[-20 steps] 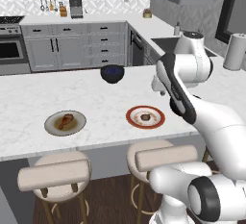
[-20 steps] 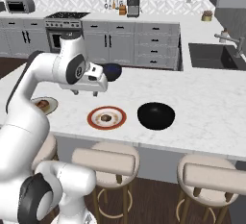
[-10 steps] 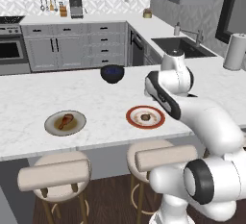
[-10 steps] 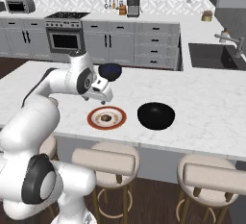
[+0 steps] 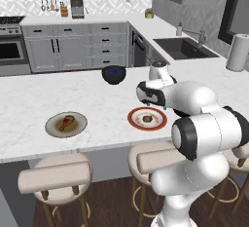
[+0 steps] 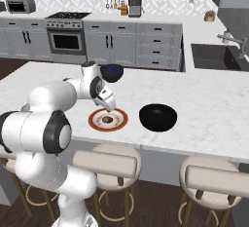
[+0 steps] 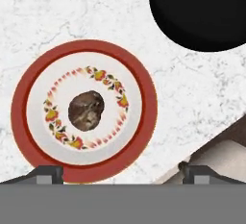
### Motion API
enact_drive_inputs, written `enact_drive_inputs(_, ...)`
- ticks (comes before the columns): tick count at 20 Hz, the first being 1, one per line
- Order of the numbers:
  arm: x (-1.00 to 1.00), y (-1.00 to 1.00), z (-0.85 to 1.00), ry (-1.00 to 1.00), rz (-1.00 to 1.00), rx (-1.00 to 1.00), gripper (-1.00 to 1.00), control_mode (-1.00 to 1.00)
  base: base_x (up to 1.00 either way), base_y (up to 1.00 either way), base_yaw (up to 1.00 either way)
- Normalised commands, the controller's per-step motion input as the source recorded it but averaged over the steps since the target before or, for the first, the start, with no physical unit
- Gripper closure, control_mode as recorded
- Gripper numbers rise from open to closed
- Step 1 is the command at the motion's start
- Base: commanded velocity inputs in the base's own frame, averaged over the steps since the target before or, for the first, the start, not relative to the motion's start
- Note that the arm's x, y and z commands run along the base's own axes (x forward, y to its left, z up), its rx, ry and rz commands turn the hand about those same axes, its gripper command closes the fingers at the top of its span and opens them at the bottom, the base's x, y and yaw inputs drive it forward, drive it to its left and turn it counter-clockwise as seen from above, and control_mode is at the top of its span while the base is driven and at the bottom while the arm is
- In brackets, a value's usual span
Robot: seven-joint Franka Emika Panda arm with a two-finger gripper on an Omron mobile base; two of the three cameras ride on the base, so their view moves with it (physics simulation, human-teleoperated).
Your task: Pick the chicken drumstick and mushroom from their plates and place them in the bowl. Then put the bowl in the fridge.
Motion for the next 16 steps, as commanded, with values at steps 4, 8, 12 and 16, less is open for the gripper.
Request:
enact_drive_inputs(4, 0.58, -0.01, -0.47, 0.07, -0.15, 0.26, -1.00, -1.00, 0.00, 0.00, 0.00)
enact_drive_inputs(8, 0.41, -0.01, -0.45, 0.03, -0.10, 0.18, -1.00, -1.00, 0.00, 0.00, 0.00)
enact_drive_inputs(12, 0.44, 0.00, -0.48, 0.00, -0.11, 0.02, -1.00, -1.00, 0.00, 0.00, 0.00)
enact_drive_inputs(16, 0.43, 0.00, -0.46, 0.00, -0.10, 0.00, -1.00, -1.00, 0.00, 0.00, 0.00)
